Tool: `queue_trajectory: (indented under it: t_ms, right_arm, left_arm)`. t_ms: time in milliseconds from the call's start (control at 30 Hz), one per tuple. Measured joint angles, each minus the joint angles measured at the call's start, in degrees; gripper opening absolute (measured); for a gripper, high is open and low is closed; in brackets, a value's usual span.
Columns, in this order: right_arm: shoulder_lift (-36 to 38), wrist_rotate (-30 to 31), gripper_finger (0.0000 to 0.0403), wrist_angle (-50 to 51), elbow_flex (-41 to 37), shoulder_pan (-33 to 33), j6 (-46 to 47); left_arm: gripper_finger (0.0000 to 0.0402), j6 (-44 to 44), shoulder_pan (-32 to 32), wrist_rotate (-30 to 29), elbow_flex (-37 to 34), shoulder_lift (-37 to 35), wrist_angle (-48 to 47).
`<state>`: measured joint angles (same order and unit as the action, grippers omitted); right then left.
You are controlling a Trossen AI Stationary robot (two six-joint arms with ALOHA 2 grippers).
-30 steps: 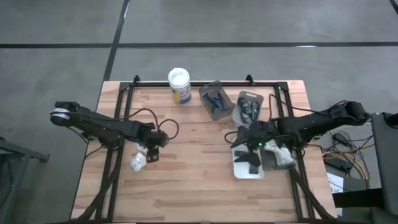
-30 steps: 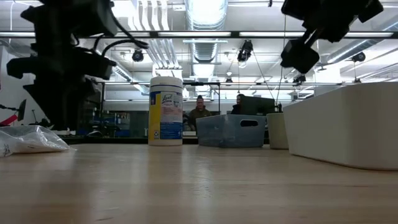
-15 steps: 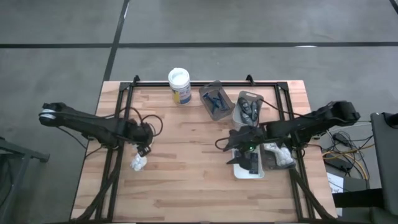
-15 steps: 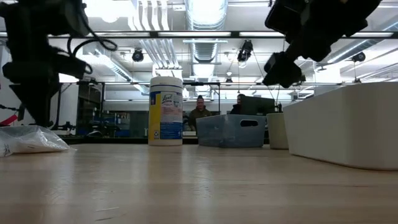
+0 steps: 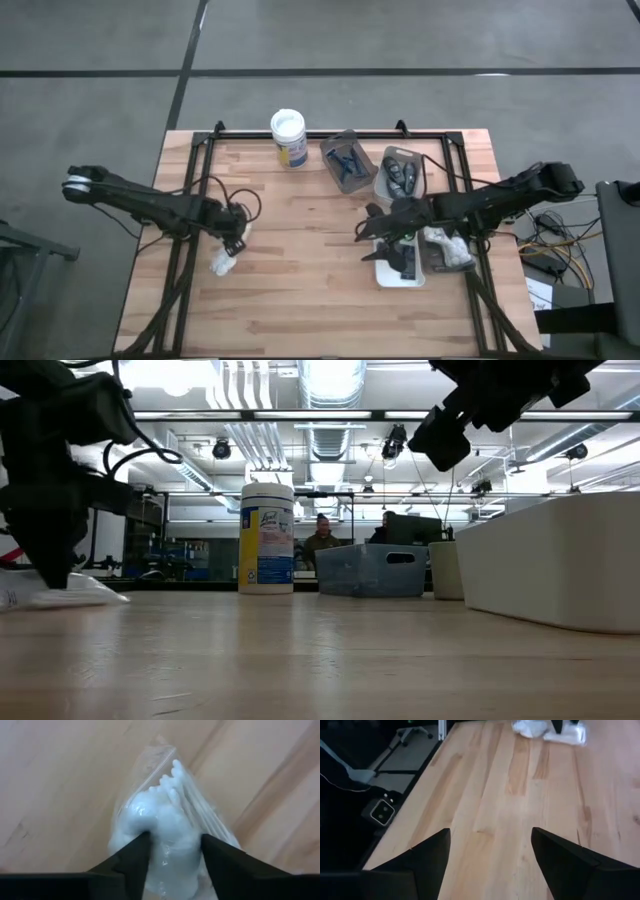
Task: Pick & Place Travel size toiletries
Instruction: Put the white cotton pack into the bottom black bin
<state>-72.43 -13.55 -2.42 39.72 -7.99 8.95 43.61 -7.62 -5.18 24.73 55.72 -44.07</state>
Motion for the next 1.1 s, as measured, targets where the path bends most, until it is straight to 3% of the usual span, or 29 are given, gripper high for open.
queue_trajectory:
  t_ms: [267, 433, 833, 1100]
  right_arm:
    - [-0.04, 0.02, 0.025, 0.02, 0.0, -0.01, 0.31]
    - [-0.06, 0.05, 0.0239, -2.05, 0.0, 0.0, 0.5]
    - [-0.06, 0.15, 0.0228, -13.75, 0.0, 0.0, 0.49]
    - [-0.06, 1.86, 0.0245, -19.32, 0.0, -0.02, -1.56]
  left_arm:
    - [0.0068, -2.26, 0.0, 0.12, 2.12, -0.04, 3.67]
    - [0.001, -6.74, 0.0, -0.11, 3.34, -0.04, 10.93]
    - [0.0005, -20.76, 0.0, -0.95, 3.41, -0.02, 40.81]
    - [0.0009, -27.82, 0.0, -0.93, 3.37, 2.48, 56.89]
